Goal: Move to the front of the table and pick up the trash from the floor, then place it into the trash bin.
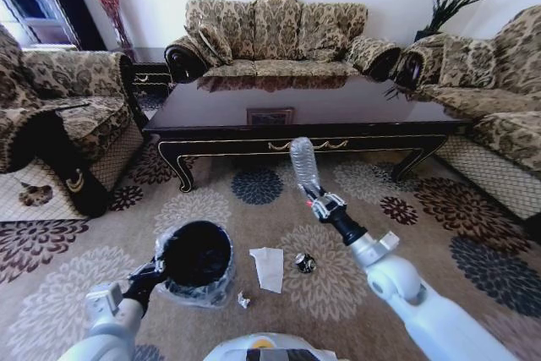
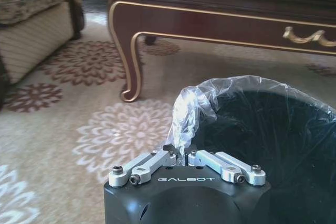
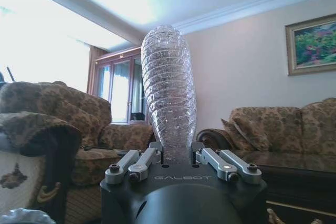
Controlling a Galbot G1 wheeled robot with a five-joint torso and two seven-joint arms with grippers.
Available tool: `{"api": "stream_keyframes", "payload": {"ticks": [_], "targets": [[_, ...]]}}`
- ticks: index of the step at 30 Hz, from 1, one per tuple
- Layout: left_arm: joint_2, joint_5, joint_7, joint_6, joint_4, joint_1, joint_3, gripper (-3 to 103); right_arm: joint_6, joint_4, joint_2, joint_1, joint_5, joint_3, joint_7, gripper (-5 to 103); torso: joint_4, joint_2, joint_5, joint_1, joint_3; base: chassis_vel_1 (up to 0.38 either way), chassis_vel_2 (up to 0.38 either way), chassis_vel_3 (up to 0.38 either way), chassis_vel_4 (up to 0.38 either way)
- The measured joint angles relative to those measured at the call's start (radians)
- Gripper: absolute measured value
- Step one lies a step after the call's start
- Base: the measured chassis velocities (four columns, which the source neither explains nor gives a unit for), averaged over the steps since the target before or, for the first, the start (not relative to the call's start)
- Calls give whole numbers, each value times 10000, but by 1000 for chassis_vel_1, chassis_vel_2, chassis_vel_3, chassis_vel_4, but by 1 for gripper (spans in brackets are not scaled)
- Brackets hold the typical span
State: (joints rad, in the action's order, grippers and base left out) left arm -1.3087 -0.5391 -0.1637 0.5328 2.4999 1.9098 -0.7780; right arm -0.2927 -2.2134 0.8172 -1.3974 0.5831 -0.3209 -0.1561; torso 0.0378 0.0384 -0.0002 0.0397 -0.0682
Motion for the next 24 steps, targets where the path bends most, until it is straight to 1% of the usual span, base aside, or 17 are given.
{"api": "stream_keyframes", "payload": {"ticks": [3,5,6,7,10,11,15,16,19,24], "targets": [[193,-112,282,0,1,20,78,5,-476,-218,148,-196,-343,480,-536,24,0,0,2,0,0,0,0,0,0],[262,-140,568,-1,0,76,175,5,-877,-168,316,-237,-749,795,-985,24,-1,0,1,0,0,0,0,0,0],[262,-140,568,-1,0,76,175,5,-877,-168,316,-237,-749,795,-985,24,-1,0,1,0,0,0,0,0,0],[273,-141,764,-12,0,117,267,5,-1139,-28,461,-248,-1068,1009,-1292,24,-2,0,1,0,-1,0,0,0,0],[244,-125,1042,-18,0,178,510,5,-1583,304,761,-234,-1622,1556,-1598,24,-1,0,2,0,-1,0,0,0,0],[244,-125,1042,-18,0,178,510,5,-1583,304,761,-234,-1622,1556,-1598,24,-1,0,2,0,-1,0,0,0,0],[122,209,1276,-55,0,273,894,5,-2059,823,1141,-134,-2052,2399,-1813,24,-2,0,2,0,-1,0,0,0,0],[122,209,1276,-55,0,273,894,5,-2059,823,1141,-134,-2052,2399,-1813,24,-2,0,2,0,-1,0,0,0,0],[25,390,1332,-119,0,331,1026,5,-2231,1130,1323,-129,-2293,2793,-2128,24,-3,0,2,0,-1,0,0,0,0],[-55,410,1341,-192,0,371,1086,5,-2317,1375,1416,-191,-2515,2960,-2361,24,-1,0,1,0,-1,0,0,0,0]]}}
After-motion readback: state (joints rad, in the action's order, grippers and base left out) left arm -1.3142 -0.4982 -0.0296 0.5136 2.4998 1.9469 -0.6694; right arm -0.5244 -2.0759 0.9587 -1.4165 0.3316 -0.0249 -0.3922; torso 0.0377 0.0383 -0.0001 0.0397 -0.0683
